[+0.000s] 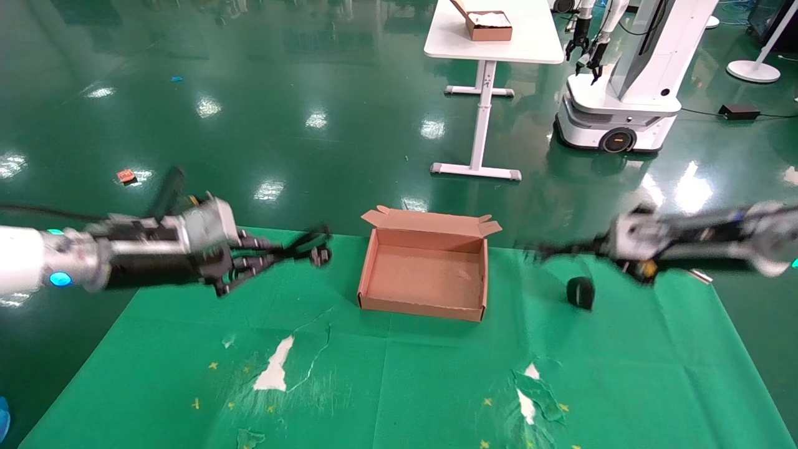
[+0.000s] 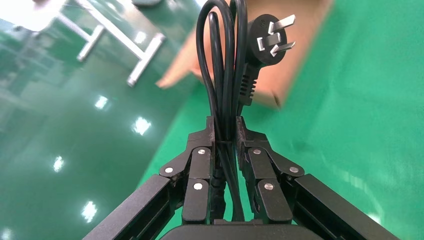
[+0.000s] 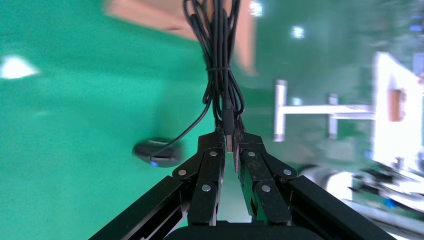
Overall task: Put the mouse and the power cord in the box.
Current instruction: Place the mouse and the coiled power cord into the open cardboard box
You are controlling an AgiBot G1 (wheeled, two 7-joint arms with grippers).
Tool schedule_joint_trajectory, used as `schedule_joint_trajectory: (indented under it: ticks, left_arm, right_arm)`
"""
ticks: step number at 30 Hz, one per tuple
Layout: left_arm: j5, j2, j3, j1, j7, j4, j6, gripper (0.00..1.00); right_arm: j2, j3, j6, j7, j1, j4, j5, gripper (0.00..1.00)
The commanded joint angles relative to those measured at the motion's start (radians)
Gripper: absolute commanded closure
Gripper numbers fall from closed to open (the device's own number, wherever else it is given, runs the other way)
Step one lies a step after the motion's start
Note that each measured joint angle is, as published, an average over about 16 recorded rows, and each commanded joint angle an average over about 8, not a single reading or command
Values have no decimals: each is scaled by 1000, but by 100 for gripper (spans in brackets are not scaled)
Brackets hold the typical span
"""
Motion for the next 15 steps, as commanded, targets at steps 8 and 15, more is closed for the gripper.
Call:
schedule_joint_trajectory:
  ticks: [8, 15]
  left_arm:
    - [-109, 20, -76, -68, -92, 26, 6, 100]
    - [-161, 106, -112, -97, -93, 1, -66, 100]
  right_arm:
    - [-27, 28, 41, 50, 79, 76, 39, 100]
    - [-166, 49, 116, 53, 35, 97, 74, 100]
